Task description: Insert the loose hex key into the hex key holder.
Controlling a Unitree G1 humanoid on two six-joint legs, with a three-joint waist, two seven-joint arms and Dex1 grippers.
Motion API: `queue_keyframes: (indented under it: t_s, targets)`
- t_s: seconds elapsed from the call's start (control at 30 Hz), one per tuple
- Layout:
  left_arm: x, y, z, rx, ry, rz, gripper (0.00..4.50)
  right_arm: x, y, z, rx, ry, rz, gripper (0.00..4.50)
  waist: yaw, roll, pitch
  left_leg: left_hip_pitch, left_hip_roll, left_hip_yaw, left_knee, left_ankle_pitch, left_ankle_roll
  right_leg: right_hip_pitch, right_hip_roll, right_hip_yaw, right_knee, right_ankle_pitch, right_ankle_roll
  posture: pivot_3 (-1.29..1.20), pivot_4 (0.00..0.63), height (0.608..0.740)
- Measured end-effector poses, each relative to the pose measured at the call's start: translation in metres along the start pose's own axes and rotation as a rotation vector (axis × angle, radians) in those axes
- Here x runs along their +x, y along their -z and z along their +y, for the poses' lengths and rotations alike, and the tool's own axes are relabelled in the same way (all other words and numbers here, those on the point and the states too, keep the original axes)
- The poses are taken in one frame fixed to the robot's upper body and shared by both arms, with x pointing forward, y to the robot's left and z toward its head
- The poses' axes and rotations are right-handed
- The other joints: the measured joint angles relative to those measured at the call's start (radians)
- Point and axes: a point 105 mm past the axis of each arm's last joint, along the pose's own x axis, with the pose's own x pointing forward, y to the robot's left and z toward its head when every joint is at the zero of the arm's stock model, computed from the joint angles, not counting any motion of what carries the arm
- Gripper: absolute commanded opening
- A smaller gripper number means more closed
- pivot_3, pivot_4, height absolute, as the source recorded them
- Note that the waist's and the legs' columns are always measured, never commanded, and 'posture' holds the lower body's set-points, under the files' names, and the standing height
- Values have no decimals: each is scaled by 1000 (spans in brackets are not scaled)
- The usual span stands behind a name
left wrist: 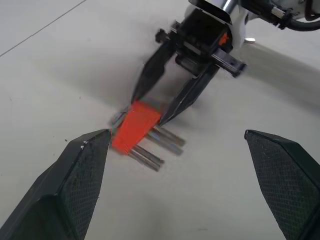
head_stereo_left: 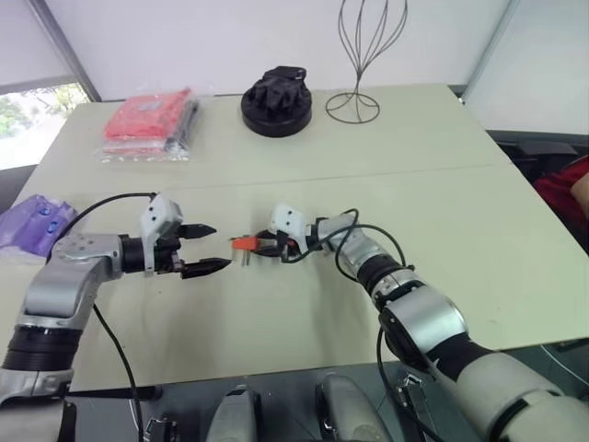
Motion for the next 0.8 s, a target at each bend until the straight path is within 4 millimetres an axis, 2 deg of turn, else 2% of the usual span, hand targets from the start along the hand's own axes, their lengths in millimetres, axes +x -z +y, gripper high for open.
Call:
queue_keyframes:
  t_s: [0.2,0.3,0.4,0.5,0.67,0.8]
  targets:
    - [1,0,0,-4,-6,-7,4500,-4,1,-4,-30,20,6,990,2,0,0,0,0,0,0,0,0,0,0,0,0,0,0,0,150,740]
    - [6,-8,6,-3,-8,-40,4500,-18,-2,-15,-143,36,44,990,9,0,0,-1,-1,0,0,1,-2,0,-1,-1,0,0,0,0,150,740]
    - [11,-17,14,-15,-14,-87,4500,-50,-15,-35,-357,30,104,990,15,0,0,-2,-2,1,0,1,-2,0,-2,-1,-1,0,0,0,150,740]
    - [21,-25,20,-44,-8,-157,4500,-78,-41,-48,-608,18,137,990,14,0,0,-2,-2,1,0,1,-2,0,-2,-1,-1,0,0,0,150,740]
    - [49,-44,19,-79,41,-283,4500,-130,-81,-70,-1185,28,345,990,11,0,0,-2,-2,2,0,1,-2,-1,-1,-1,-1,0,0,0,150,740]
    - [76,-50,17,-106,74,-351,4500,-151,-97,-72,-1420,-3,386,990,9,0,1,-2,-2,4,0,1,-2,-2,-1,0,-1,0,0,0,150,740]
